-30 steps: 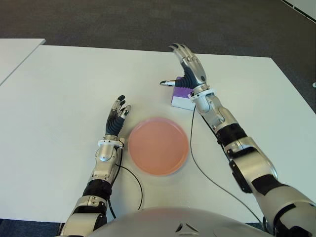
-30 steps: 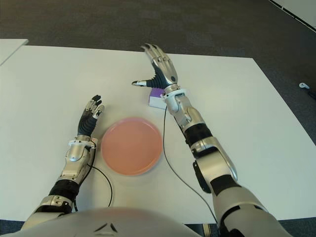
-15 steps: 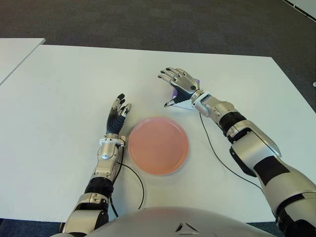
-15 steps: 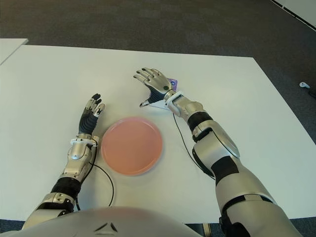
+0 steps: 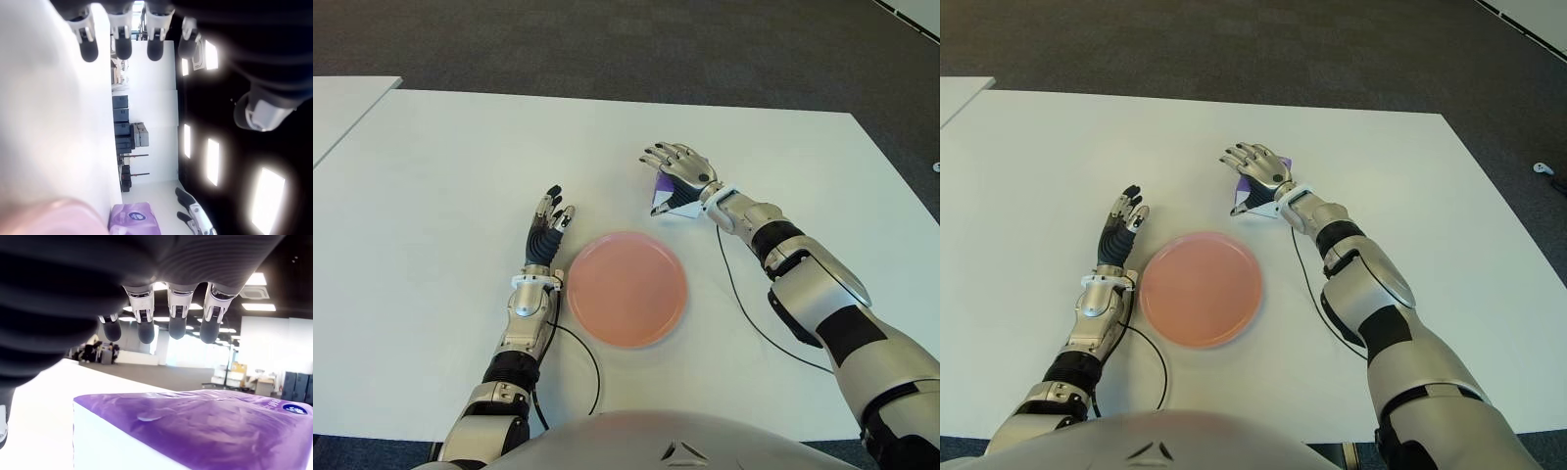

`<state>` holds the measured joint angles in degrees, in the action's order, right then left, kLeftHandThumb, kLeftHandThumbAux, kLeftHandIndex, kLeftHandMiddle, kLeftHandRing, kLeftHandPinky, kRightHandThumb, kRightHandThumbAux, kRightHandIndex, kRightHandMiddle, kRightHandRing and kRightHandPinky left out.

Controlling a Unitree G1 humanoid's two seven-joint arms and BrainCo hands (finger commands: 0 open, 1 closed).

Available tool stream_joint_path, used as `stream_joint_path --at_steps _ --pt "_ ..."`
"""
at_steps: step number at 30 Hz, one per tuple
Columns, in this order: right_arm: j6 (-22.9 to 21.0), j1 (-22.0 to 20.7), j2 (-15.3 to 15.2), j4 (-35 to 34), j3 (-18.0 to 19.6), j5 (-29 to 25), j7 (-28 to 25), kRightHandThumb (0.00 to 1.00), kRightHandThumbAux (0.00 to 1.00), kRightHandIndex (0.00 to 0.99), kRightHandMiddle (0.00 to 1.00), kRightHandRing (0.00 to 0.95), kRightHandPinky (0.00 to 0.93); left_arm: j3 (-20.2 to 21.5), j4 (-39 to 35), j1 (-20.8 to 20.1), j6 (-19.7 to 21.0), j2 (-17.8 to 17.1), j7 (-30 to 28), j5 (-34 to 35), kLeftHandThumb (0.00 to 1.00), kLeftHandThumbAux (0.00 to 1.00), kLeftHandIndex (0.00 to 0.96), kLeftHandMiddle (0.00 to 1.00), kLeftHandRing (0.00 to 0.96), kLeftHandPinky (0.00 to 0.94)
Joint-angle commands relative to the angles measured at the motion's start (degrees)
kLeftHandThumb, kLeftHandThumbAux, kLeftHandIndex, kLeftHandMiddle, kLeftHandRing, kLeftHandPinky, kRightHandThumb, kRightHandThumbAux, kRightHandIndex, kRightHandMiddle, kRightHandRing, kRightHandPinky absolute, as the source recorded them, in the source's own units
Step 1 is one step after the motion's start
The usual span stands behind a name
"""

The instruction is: Put the tissue paper into the plate.

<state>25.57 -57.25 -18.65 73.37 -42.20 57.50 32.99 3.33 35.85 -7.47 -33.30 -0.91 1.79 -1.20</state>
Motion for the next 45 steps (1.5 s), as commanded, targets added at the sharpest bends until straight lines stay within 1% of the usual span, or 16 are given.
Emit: stream_joint_path --at_steps 1,4,8,16,26,38,45 --pt "-0.05 0.12 -0.88 0.75 0.81 -1.75 -1.25 0.180 0.493 0.000 0.000 0.000 0.000 -0.14 2.39 2.93 2.26 0.06 -0.03 -0.23 0.000 0.440 0.000 0.000 0.000 0.000" --pt "-0.17 -0.11 -2.04 0.79 1.66 -2.80 -1.71 0.180 0.500 0.000 0.000 0.000 0.000 -0.01 2.43 2.84 2.69 0.03 0.16 -0.15 0.000 0.438 0.000 0.000 0.000 0.000" --pt "-0.97 -0.03 -2.62 0.53 2.80 -4.25 -2.16 0.177 0.505 0.000 0.000 0.000 0.000 0.11 2.80 2.74 2.68 -0.06 0.38 -0.18 0.000 0.442 0.000 0.000 0.000 0.000" --pt "-1.77 0.76 -2.85 -0.11 5.28 -7.29 -2.73 0.180 0.507 0.000 0.000 0.000 0.000 0.27 3.59 2.58 2.15 -0.29 0.02 0.08 0.000 0.448 0.000 0.000 0.000 0.000" --pt "-2.62 1.94 -2.49 -0.66 8.23 -10.73 -3.66 0.227 0.523 0.000 0.000 0.000 0.000 0.45 4.19 2.38 1.63 -0.74 -0.89 0.62 0.000 0.435 0.000 0.000 0.000 0.000" --pt "-2.64 3.24 -2.04 -1.10 8.97 -12.10 -4.84 0.207 0.530 0.000 0.000 0.000 0.000 0.44 4.27 2.47 1.32 -1.06 -0.87 0.36 0.000 0.425 0.000 0.000 0.000 0.000" --pt "-3.30 3.86 -0.56 -0.25 8.75 -12.29 -6.08 0.184 0.525 0.000 0.000 0.000 0.000 0.62 4.35 2.39 0.94 -1.01 -0.53 0.35 0.000 0.431 0.000 0.000 0.000 0.000"
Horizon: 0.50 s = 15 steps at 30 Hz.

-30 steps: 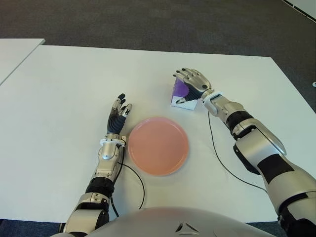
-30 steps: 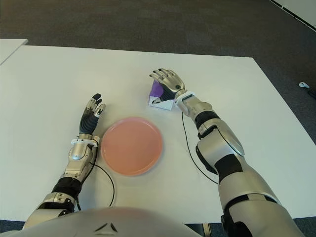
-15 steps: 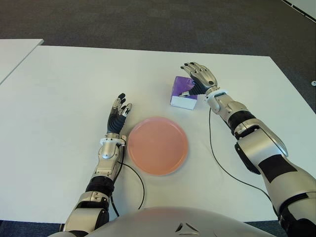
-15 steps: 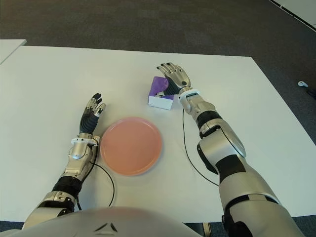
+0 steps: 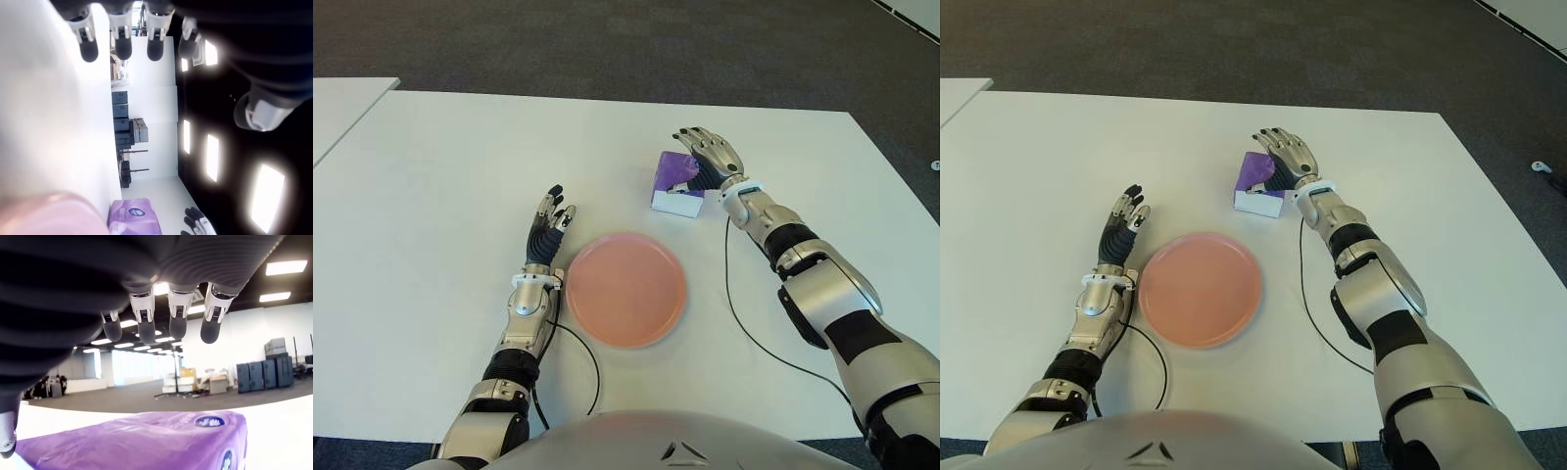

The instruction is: Put the tissue paper into the plate.

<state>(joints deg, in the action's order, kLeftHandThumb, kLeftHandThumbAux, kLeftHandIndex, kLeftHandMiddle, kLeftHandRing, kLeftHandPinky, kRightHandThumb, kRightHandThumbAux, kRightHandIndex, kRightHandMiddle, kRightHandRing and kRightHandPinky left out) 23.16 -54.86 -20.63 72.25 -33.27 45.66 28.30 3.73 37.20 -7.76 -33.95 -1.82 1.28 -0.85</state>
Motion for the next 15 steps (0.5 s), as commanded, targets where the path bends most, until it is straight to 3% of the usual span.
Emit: stream_joint_path --at_steps 1,15 --pt "-0.91 1.52 1.63 0.99 -0.16 -0.49 -1.61 0.181 0.523 0.000 0.000 0.000 0.000 0.26 2.99 2.68 1.52 -0.08 -0.02 0.04 0.000 0.433 0.000 0.000 0.000 0.000" --pt "-1.57 2.07 4.45 2.81 -1.81 0.51 -3.10 0.166 0.518 0.000 0.000 0.000 0.000 0.32 2.99 2.88 1.19 -0.16 -0.74 0.58 0.000 0.437 0.000 0.000 0.000 0.000"
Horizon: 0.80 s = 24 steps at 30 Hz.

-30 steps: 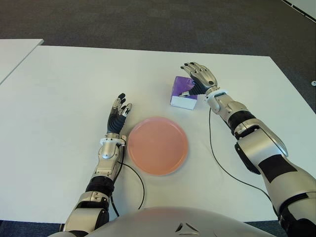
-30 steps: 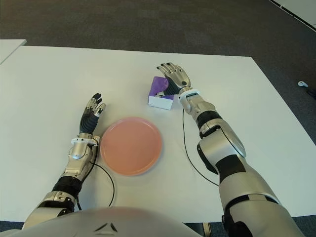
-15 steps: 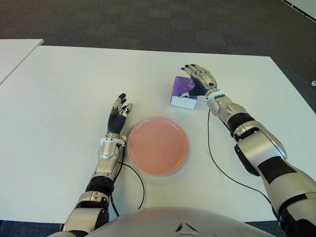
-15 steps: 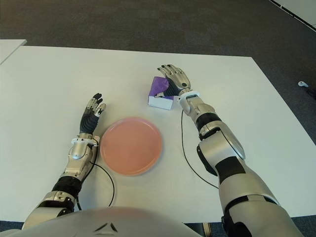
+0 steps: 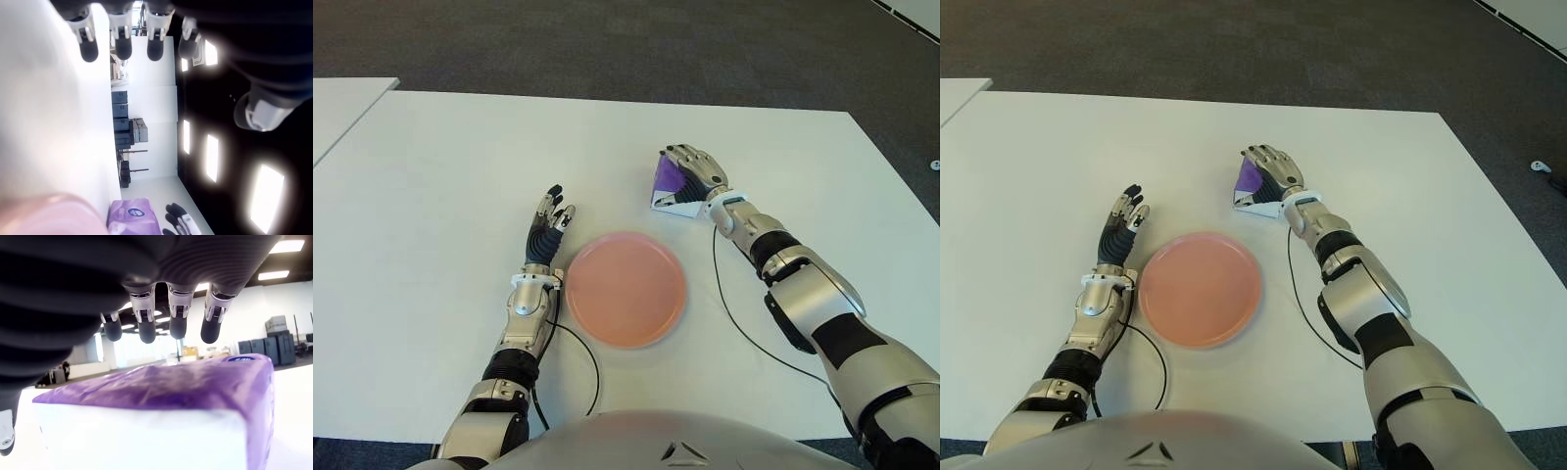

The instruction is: Put the tissue paper into the plate.

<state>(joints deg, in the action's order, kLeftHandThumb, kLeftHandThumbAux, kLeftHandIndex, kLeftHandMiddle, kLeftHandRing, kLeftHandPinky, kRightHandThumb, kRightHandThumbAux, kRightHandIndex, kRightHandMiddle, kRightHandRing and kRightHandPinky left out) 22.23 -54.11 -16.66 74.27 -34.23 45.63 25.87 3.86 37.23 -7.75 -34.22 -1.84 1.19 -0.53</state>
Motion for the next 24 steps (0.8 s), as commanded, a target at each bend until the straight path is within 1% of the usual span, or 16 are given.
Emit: stream_joint_path --at_steps 1,8,15,24 --pt "-0.63 1.34 0.50 0.79 -0.93 0.53 -0.65 0.165 0.518 0.000 0.000 0.000 0.000 0.17 2.88 2.93 1.45 -0.15 -0.67 0.26 0.000 0.437 0.000 0.000 0.000 0.000" --pt "-0.37 1.67 0.78 1.01 -2.75 1.81 -0.15 0.156 0.520 0.000 0.000 0.000 0.000 0.22 2.85 3.05 0.99 -0.17 -0.50 0.21 0.000 0.437 0.000 0.000 0.000 0.000" --pt "-1.56 2.35 1.12 2.07 -5.03 3.63 -0.30 0.145 0.525 0.000 0.000 0.000 0.000 0.29 2.90 3.03 0.82 -0.14 -0.58 0.32 0.000 0.441 0.000 0.000 0.000 0.000" --pt "-3.12 2.50 1.12 2.90 -5.52 3.70 -1.24 0.118 0.502 0.000 0.000 0.000 0.000 0.20 3.18 3.01 0.69 0.02 -0.49 0.25 0.000 0.435 0.000 0.000 0.000 0.000"
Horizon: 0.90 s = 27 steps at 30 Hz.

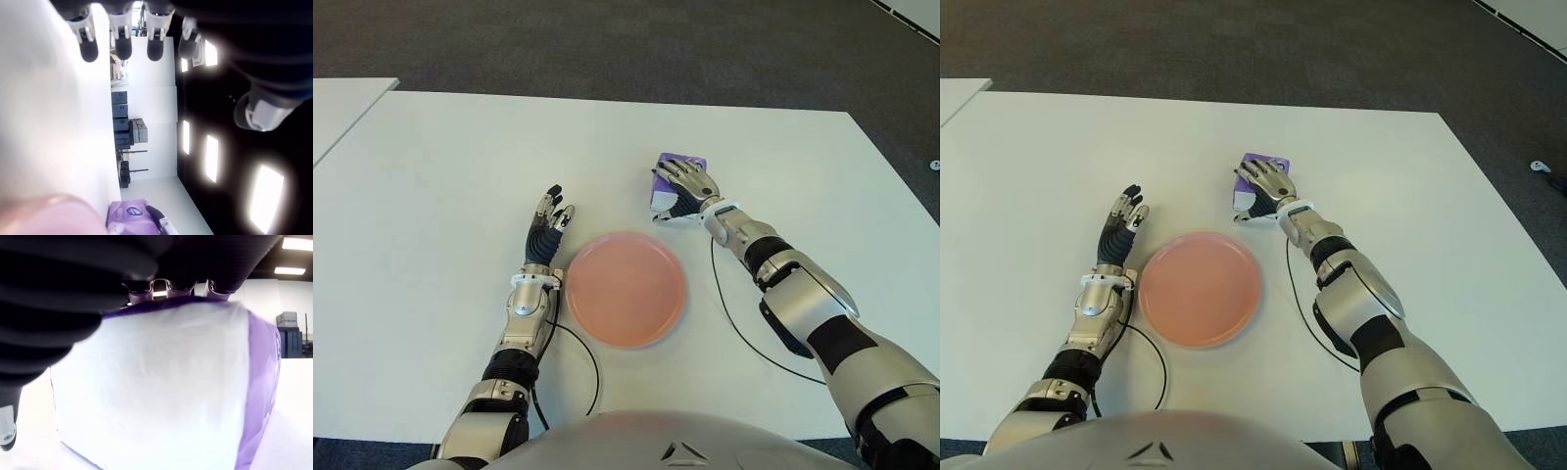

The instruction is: Put the tissue paper into the plate.

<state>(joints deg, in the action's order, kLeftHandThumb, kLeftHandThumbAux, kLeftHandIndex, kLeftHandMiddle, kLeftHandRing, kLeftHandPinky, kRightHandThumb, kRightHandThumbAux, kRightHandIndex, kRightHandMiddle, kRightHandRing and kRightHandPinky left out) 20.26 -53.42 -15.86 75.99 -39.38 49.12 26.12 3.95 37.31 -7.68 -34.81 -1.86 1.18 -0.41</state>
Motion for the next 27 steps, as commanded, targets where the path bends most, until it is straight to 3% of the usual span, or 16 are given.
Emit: stream_joint_path --at_steps 1,15,23,27 --pt "-1.38 1.76 0.31 1.30 -0.31 0.12 -1.76 0.116 0.499 0.000 0.000 0.000 0.000 0.11 3.11 2.92 1.34 0.07 -0.47 0.16 0.000 0.435 0.000 0.000 0.000 0.000" --pt "-4.55 1.31 -0.37 2.21 2.05 -2.16 -5.00 0.121 0.521 0.000 0.000 0.000 0.000 0.50 2.92 3.01 1.95 0.50 0.19 0.34 0.000 0.448 0.000 0.000 0.000 0.000" --pt "-5.86 1.85 -1.05 2.29 5.47 -5.33 -7.45 0.139 0.534 0.000 0.000 0.000 0.000 0.64 2.92 3.26 1.62 0.64 0.13 0.51 0.000 0.456 0.000 0.000 0.000 0.000" --pt "-5.50 4.39 -1.21 2.17 8.47 -8.48 -9.00 0.129 0.520 0.000 0.000 0.000 0.000 0.70 2.87 3.45 1.51 0.67 -0.20 0.77 0.000 0.459 0.000 0.000 0.000 0.000"
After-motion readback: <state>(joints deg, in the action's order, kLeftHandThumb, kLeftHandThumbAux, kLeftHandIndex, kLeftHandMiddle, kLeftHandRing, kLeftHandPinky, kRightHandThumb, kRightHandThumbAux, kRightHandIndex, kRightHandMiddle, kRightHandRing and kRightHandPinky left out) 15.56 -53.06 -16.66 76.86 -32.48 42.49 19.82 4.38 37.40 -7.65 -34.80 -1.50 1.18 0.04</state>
